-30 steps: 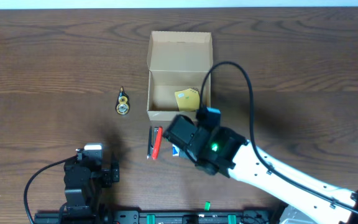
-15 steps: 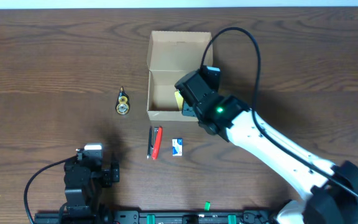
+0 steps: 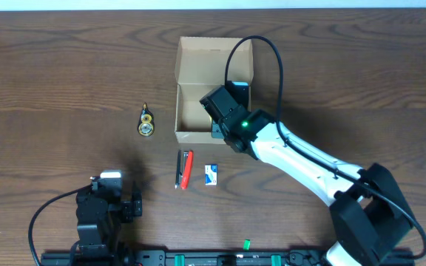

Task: Pack container
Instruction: 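Carry the highlighter into the box and open the right gripper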

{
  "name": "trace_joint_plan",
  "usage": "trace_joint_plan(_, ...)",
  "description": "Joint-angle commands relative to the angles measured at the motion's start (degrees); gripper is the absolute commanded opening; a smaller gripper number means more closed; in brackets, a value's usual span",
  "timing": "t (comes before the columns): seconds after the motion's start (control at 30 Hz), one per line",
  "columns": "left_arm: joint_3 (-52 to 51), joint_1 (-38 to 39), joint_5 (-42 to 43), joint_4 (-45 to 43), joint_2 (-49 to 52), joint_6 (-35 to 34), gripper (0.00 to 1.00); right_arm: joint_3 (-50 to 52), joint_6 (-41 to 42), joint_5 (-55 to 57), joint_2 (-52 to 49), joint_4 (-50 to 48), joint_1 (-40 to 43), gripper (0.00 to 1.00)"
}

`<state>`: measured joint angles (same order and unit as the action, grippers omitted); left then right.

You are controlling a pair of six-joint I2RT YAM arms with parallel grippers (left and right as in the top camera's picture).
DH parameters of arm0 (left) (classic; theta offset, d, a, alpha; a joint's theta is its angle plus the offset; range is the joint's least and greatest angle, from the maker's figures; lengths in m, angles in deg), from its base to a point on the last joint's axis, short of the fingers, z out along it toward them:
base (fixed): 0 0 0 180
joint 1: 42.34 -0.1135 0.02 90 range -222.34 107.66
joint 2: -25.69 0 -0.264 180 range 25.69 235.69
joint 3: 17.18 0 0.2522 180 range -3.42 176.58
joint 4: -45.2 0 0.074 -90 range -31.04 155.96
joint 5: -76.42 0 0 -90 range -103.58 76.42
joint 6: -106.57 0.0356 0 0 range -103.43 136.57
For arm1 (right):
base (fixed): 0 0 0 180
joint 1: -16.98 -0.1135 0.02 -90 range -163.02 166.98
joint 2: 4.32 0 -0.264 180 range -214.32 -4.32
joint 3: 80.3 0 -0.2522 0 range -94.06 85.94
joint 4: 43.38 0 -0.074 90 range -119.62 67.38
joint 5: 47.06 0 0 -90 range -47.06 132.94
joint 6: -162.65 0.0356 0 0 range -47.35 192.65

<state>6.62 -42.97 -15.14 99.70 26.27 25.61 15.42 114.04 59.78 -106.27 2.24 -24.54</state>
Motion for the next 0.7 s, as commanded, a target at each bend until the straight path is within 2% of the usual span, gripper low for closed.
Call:
trace_joint_plan(0.0,-0.9,-0.1,-0.3,0.4,-0.4,0.4,0.96,-0.7,-0.8,0.8,-0.6,-0.2,1.3,0.20)
trace_joint_plan(0.1,-0.9,-0.1,-0.3,0.4,-0.4,0.4,0.96,-0.7,-0.8,0.7,-0.6,-0.2,1.9,0.22)
trace_joint_plan(0.13,-0.9,-0.1,-0.3,0.4,-0.4,0.4,0.96,-0.7,-0.8,0.7,-0.6,-0.1,2.1,0.24)
trace_joint_plan(0.2,-0.9,-0.1,-0.3,0.4,-0.4,0.4,0.96,-0.7,-0.8,0.7,-0.6,-0.2,2.2,0.36)
trace_joint_plan(0.37,-0.9,-0.1,-0.3,0.4,-0.4,0.4,0.96,-0.7,-0.8,0.8,-0.6,-0.4,2.2,0.42)
trace_joint_plan(0.67,-0.9,-0.1,-0.3,0.4,-0.4,0.4,0.96,-3.5,-7.5,0.5,-0.6,-5.0,1.4,0.45)
